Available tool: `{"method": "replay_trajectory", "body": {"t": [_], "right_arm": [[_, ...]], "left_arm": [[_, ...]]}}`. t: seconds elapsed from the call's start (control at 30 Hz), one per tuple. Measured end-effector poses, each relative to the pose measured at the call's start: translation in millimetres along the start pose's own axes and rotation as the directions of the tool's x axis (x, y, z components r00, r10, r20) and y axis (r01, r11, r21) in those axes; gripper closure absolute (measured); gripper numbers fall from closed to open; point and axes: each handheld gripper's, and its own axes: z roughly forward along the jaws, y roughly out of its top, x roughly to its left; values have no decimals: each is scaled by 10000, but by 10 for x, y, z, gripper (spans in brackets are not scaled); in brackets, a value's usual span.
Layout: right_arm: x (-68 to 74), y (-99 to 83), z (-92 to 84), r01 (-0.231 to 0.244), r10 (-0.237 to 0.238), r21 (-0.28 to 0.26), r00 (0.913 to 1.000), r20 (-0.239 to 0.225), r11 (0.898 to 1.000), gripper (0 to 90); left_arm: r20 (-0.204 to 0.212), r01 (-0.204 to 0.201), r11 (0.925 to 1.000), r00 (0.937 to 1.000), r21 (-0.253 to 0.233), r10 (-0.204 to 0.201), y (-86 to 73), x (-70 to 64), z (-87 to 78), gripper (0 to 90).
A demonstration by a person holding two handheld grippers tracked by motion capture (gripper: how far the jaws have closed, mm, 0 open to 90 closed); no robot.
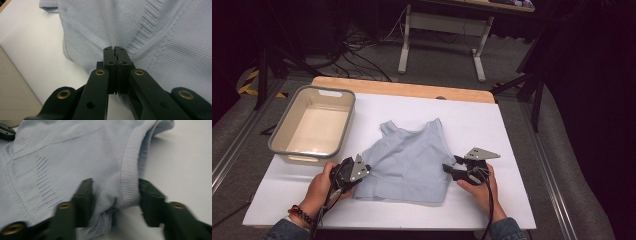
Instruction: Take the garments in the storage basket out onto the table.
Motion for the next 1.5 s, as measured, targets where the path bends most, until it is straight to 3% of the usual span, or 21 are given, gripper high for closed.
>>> {"method": "replay_trajectory", "body": {"t": [0.1, 0.33, 0.4, 0.53, 0.77, 0.87, 0.93, 0.97, 1.0, 1.07, 1.1, 1.17, 1.27, 1.3, 1.37, 1.5], "right_arm": [[58, 32, -62, 540, -528, -444, 9982, 269, 9976, 695], [202, 227, -205, 753, -691, -742, 9942, 823, 9944, 706], [340, 353, -203, 1253, -1163, -640, 9849, 1286, 9901, 712], [453, 456, -113, 1661, -1584, -564, 9800, 1206, 9845, 715], [614, 670, 316, 2221, -2210, -159, 9739, 509, 9749, 702], [674, 679, 471, 2458, -2464, 230, 9687, 296, 9691, 697], [716, 663, 572, 2633, -2651, 600, 9639, 245, 9628, 695], [716, 663, 572, 2633, -2651, 600, 9639, 245, 9628, 695], [723, 655, 600, 2670, -2696, 730, 9626, 275, 9609, 693], [723, 623, 652, 2706, -2750, 1007, 9609, 331, 9574, 676], [719, 610, 665, 2651, -2698, 1127, 9625, 280, 9576, 668], [709, 598, 673, 2597, -2648, 1168, 9639, 297, 9586, 660], [677, 582, 664, 2419, -2469, 1122, 9685, 330, 9638, 641], [664, 582, 650, 2347, -2396, 1052, 9702, 364, 9664, 630], [646, 585, 631, 2301, -2354, 984, 9708, 469, 9682, 608], [593, 597, 582, 2078, -2142, 811, 9735, 806, 9748, 518]], "left_arm": [[-106, -52, 9999, 9999, 95, 53, 2, -11, 2, 892], [-114, 132, 9995, 9998, -282, -135, 9, -10, -25, 890], [-129, 141, 9987, 9998, -488, -147, 20, -9, -41, 890], [-121, 281, 9962, 9995, -823, -292, 48, -6, -61, 890], [157, 579, 9908, 9983, -1226, -564, 54, 7, -54, 884], [370, 743, 9855, 9969, -1523, -695, 82, -14, -54, 874], [640, 761, 9715, 9959, -2245, -632, 158, -91, -114, 834], [640, 761, 9715, 9959, -2245, -632, 158, -91, -114, 816], [745, 666, 9671, 9960, -2456, -496, 185, -130, -145, 816], [1384, 523, 9571, 9903, -2849, -129, 231, -209, -186, 676], [1585, 334, 9565, 9873, -2897, 135, 257, -264, -190, 665], [2032, -56, 9614, 9771, -2751, 638, 308, -391, -155, 628], [2794, -624, 9753, 9524, -2118, 1216, 369, -597, -17, 492], [2849, -799, 9770, 9490, -1978, 1353, 382, -646, 19, 457], [2829, -998, 9792, 9477, -1766, 1476, 401, -711, 73, 383], [2587, -886, 9853, 9579, -1457, 1244, 458, -720, 180, 389]]}}
